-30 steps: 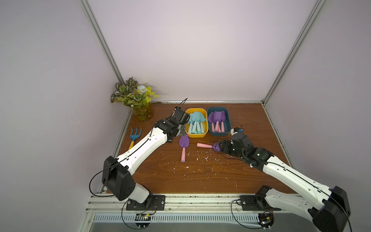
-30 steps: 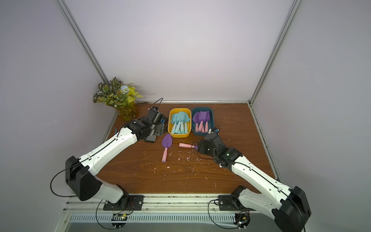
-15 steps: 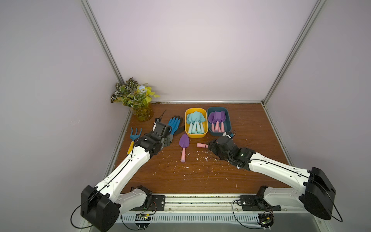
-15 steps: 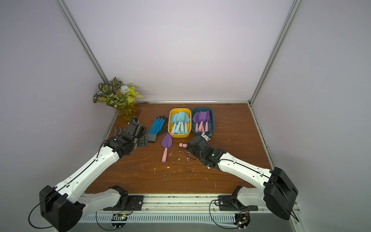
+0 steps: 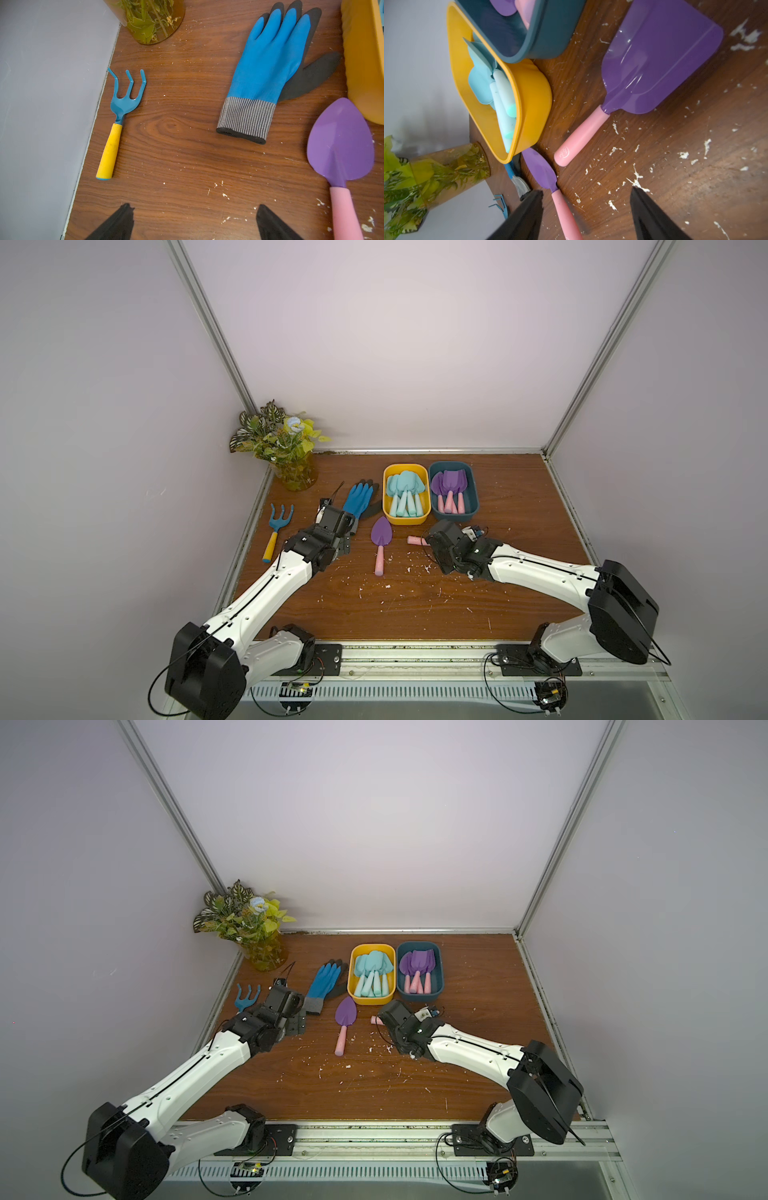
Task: Sort the small shovels by color and place them into the storage box
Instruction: Pick up the shovel from the center of the board.
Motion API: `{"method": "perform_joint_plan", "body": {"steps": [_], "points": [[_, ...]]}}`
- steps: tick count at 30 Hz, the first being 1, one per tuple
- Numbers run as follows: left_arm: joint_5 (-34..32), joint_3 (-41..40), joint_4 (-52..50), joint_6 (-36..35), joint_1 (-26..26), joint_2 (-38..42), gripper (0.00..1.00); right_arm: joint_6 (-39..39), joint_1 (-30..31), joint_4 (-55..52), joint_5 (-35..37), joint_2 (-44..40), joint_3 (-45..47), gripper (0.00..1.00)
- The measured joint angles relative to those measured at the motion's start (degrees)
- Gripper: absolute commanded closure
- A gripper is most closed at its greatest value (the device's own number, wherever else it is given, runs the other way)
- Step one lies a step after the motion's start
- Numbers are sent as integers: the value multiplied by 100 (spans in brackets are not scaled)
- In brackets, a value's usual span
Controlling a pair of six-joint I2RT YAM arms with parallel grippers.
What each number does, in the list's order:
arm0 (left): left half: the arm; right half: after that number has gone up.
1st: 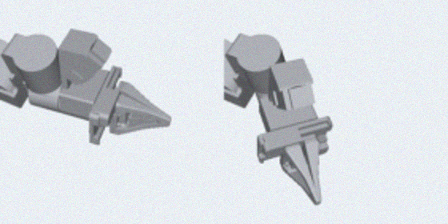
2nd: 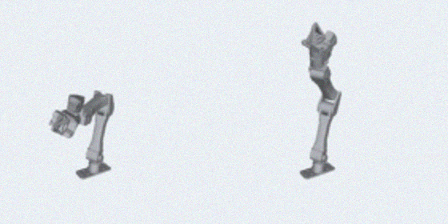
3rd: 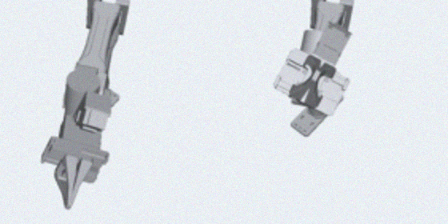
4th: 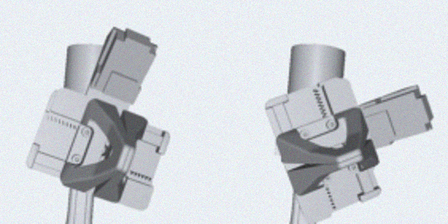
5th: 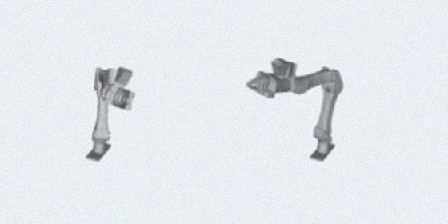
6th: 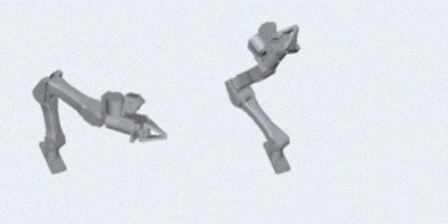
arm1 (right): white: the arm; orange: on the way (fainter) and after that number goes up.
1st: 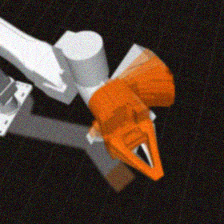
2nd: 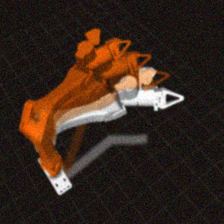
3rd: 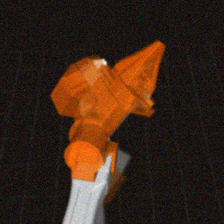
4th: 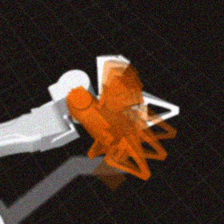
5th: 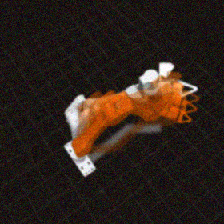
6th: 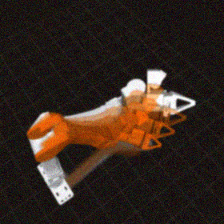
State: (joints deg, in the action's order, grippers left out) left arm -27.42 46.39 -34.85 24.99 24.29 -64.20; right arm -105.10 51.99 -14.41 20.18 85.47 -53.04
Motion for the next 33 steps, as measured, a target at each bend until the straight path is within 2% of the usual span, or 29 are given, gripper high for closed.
{"method": "perform_joint_plan", "body": {"steps": [11,25,33], "points": [[35,-24,144,-13,-55,57,4,-616,-199,262,-516,614,-304,26],[35,-28,170,-9,-111,188,3,-809,-313,313,-785,916,-656,26],[33,-48,177,4,-114,256,2,-828,-337,426,-1034,1419,-914,26]]}}
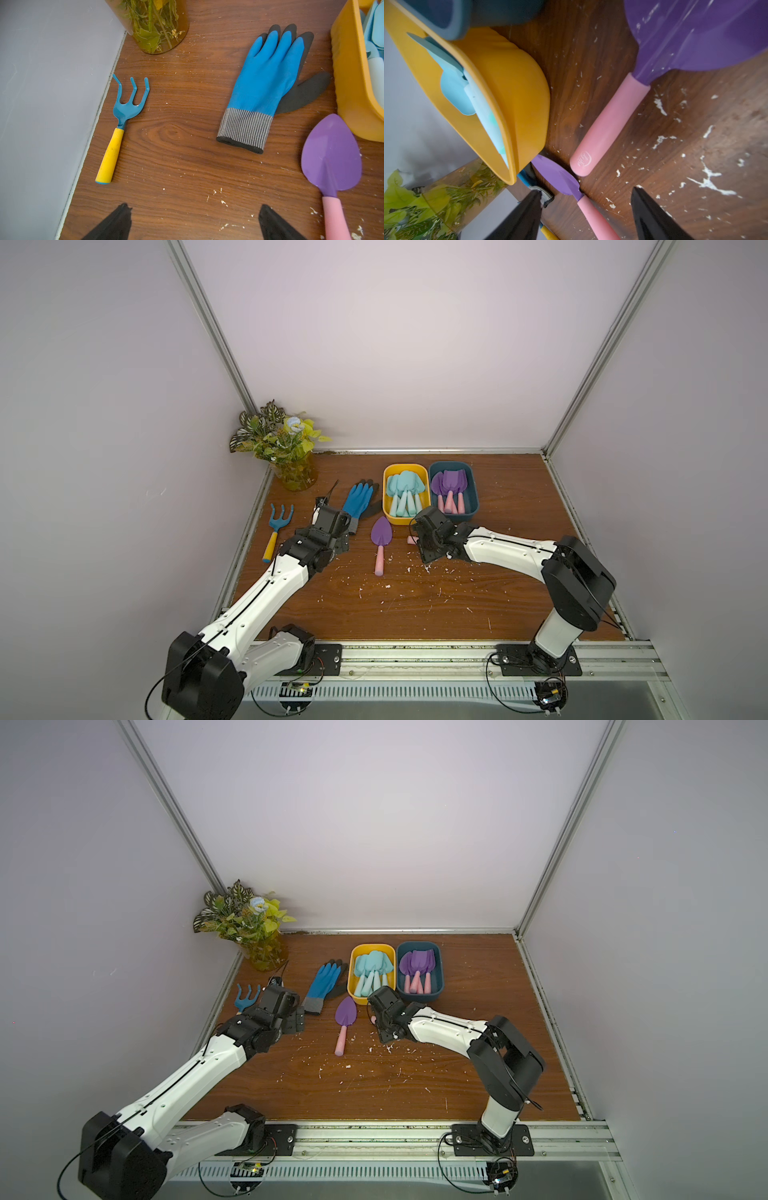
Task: Sort the small shovels by color and place them into the storage box
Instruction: Pick up the shovel from the center of the board.
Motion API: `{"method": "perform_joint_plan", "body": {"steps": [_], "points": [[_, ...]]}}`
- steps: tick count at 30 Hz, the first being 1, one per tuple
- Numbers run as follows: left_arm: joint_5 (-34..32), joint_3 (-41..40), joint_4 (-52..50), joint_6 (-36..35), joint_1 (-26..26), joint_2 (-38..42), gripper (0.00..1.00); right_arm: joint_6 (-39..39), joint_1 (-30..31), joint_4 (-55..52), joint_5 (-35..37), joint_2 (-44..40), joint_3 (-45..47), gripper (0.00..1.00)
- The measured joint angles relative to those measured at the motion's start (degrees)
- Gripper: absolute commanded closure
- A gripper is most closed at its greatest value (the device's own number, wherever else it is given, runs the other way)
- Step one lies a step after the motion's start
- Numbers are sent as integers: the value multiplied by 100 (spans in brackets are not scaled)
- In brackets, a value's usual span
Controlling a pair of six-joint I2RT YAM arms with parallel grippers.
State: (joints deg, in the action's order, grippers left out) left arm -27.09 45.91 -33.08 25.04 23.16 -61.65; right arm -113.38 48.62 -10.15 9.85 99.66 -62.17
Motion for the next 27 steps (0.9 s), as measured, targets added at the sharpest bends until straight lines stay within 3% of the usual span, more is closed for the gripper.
{"method": "perform_joint_plan", "body": {"steps": [27], "points": [[-11,-17,7,7,-76,28,2,-85,-72,214,-304,568,-59,45]]}}
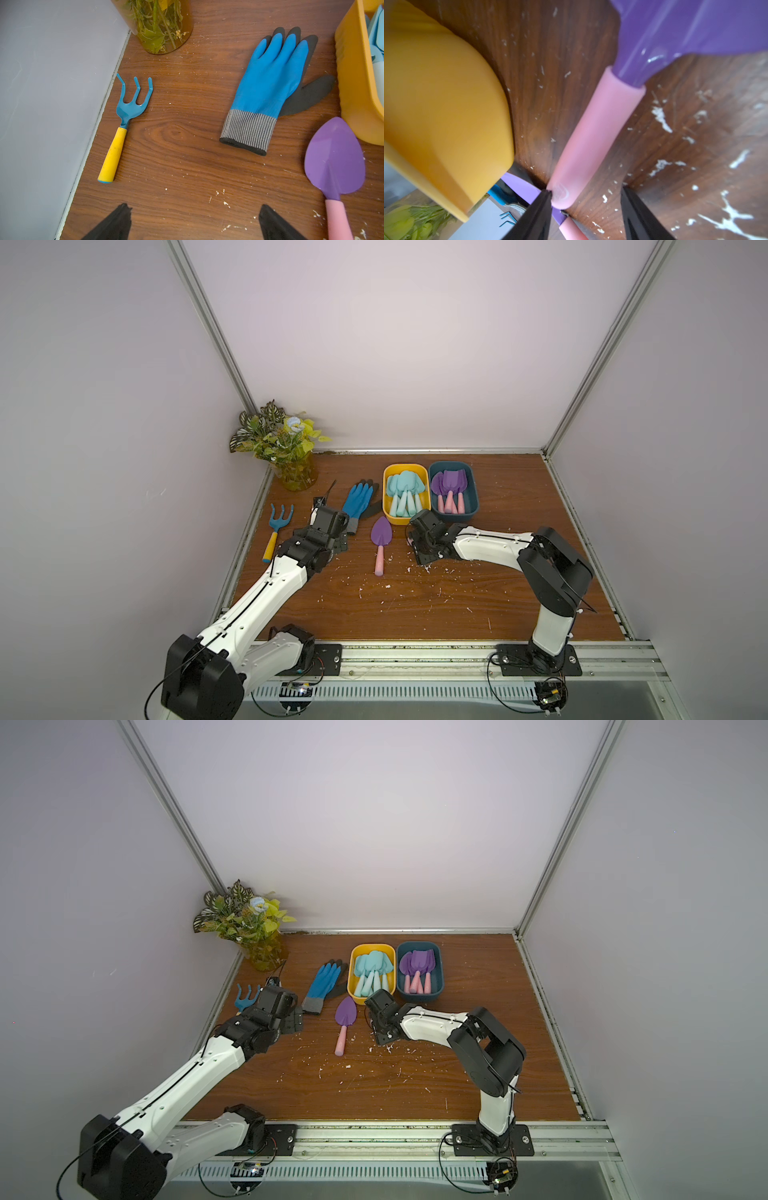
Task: Sort the small shovels by color and place them into the storage box
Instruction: Pick up the shovel from the center of the board.
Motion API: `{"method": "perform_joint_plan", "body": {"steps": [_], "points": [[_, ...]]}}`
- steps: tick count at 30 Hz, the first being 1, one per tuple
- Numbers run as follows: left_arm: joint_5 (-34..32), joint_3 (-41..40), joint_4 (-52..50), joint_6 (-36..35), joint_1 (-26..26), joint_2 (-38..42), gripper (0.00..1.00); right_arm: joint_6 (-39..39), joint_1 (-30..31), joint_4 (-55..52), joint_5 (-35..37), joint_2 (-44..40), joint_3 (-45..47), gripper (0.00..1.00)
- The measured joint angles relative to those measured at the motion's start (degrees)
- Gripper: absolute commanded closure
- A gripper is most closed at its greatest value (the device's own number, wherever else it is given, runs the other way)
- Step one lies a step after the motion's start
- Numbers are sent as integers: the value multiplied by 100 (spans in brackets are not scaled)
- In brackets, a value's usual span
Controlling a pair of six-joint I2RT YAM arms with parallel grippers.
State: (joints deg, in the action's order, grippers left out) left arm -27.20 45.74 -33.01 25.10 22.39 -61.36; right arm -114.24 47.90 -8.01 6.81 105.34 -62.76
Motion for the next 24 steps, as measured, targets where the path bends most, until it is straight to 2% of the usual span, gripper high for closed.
{"method": "perform_joint_plan", "body": {"steps": [6,24], "points": [[-9,0,0,2,-2,0,2,-2,-2,140,-120,0,101,51],[-50,0,-2,22,-28,0,2,90,-2,369,-122,-446,750,57]]}}
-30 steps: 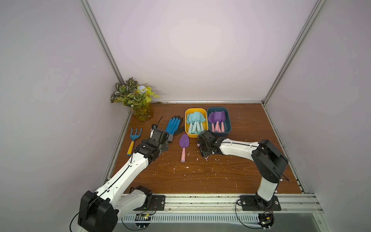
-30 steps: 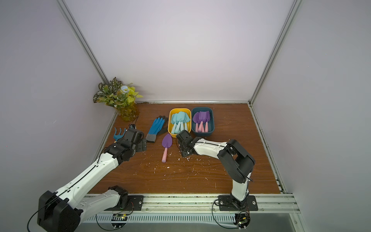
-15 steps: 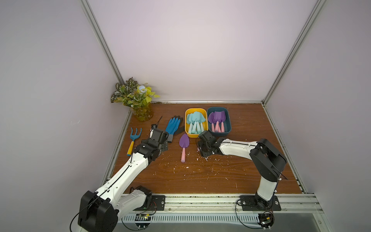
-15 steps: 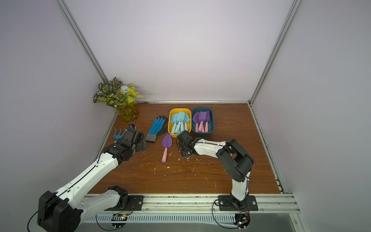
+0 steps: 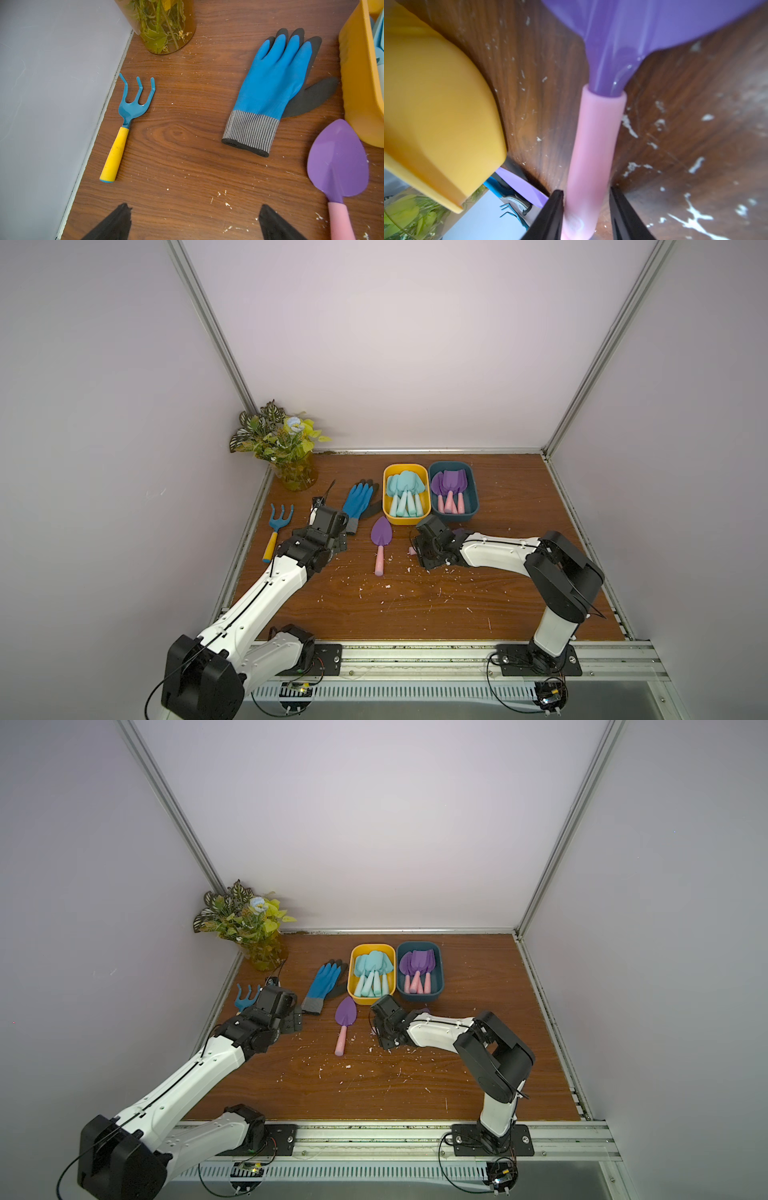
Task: Sort the small shovels by color and place them into the storage box
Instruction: Pick up the shovel from the center of the board.
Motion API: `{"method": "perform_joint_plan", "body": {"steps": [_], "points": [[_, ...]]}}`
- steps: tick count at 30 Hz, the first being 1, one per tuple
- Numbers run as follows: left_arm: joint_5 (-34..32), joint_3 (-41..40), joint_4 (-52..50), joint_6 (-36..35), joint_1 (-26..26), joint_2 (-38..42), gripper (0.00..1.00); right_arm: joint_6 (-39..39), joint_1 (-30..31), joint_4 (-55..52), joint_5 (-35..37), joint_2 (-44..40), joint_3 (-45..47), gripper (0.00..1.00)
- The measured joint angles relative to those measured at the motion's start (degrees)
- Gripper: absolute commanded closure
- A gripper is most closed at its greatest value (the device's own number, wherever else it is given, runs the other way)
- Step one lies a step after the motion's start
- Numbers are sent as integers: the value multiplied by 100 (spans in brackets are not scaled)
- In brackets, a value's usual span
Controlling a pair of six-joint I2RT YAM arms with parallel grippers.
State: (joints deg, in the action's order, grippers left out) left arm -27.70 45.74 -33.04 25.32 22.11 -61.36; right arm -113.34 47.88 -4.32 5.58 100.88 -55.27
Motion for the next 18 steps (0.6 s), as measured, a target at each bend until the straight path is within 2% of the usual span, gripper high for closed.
{"method": "perform_joint_plan", "body": {"steps": [9,18], "points": [[-4,0,0,2,-4,0,2,4,0,-15,7,-280,354,58],[-22,0,0,7,-4,2,2,66,11,24,2,-319,476,67]]}}
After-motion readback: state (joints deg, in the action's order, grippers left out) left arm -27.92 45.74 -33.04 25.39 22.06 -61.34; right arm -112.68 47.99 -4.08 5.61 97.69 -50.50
